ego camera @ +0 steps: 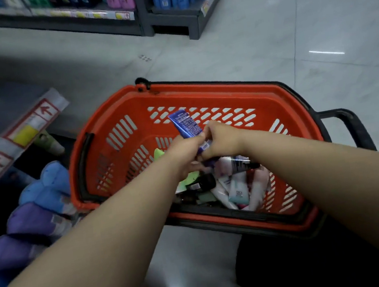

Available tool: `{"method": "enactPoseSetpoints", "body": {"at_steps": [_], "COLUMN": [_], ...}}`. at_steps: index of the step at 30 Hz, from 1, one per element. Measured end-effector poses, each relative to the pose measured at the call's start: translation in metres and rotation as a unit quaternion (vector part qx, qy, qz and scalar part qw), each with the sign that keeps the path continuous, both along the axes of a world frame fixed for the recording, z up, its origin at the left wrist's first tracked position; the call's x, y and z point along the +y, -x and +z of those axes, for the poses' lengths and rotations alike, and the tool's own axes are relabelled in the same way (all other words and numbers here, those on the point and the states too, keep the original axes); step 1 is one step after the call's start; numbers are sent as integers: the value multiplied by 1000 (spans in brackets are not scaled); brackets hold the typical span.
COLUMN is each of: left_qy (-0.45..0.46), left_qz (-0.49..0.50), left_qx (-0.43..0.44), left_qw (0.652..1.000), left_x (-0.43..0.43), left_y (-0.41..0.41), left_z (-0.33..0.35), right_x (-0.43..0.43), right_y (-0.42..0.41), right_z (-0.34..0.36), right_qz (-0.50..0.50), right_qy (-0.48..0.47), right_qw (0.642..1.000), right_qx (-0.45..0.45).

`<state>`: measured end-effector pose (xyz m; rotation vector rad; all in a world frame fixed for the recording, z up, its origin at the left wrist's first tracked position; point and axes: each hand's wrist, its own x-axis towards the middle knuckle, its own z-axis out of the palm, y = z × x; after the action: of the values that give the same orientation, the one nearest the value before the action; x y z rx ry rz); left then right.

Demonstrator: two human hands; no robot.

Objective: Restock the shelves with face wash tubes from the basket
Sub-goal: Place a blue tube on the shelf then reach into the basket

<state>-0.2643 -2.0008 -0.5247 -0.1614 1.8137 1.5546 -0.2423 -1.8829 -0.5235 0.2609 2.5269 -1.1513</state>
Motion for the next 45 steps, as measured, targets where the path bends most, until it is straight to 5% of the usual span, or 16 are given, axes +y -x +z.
{"method": "enactPoseSetpoints", "body": {"at_steps": [7,17,22,31,37,45], "left_qy": [-74,-10,-19,245,362,519], "left_qz": [70,218,300,355,274,117], "left_qx": [146,266,308,376,317,362], "left_qw": [984,939,903,820,833,765], "left_x": [-125,-311,-388,-469,-479,-441], "left_y": [-19,-72,-85,-53,-41,-65], "left_z": [72,131,144,128,116,136], "right_x": [-101,-299,-393,-491,-500,-440], "right_y": [3,-7,-6,27,39,22], "right_z": [59,108,120,114,100,106], "right_qz": [34,135,165,167,174,257], "right_qy": [141,193,135,58,34,-61], "right_qw": [985,950,940,941,959,921], "right_qx": [89,206,267,288,222,286]}}
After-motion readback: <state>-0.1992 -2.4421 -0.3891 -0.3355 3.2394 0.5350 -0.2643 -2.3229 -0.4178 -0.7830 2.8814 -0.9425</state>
